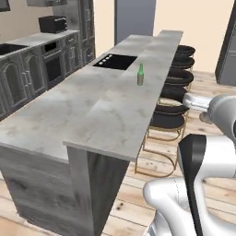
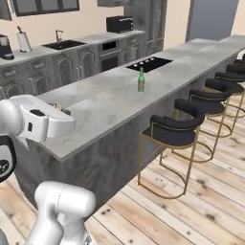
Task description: Get the candle and the beer from the cabinet and move them to the dining counter.
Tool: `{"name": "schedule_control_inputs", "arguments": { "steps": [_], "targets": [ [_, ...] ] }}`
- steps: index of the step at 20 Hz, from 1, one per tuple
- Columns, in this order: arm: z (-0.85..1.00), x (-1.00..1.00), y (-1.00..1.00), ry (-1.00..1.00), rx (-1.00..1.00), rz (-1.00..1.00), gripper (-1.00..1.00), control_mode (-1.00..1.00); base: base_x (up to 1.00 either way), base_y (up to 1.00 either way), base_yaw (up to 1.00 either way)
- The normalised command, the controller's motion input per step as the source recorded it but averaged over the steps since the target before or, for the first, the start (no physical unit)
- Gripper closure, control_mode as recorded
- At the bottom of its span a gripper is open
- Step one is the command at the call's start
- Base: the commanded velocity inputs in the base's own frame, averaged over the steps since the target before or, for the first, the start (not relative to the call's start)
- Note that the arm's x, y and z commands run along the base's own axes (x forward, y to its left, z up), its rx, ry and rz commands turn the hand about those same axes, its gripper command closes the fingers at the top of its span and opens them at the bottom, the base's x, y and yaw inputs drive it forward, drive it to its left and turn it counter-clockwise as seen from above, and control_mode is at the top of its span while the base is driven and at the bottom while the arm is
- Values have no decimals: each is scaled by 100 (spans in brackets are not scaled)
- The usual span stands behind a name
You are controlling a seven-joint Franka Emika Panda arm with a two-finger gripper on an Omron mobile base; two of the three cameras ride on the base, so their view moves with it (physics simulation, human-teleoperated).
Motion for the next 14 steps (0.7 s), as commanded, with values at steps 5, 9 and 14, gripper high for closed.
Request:
{"name": "schedule_control_inputs", "arguments": {
  "steps": [5,9,14],
  "targets": [
    [0,0,0,0,0,0,100,100,23,-88,38],
    [0,0,0,0,0,0,100,100,20,-94,36],
    [0,0,0,0,0,0,100,100,24,-90,37]
  ]
}}
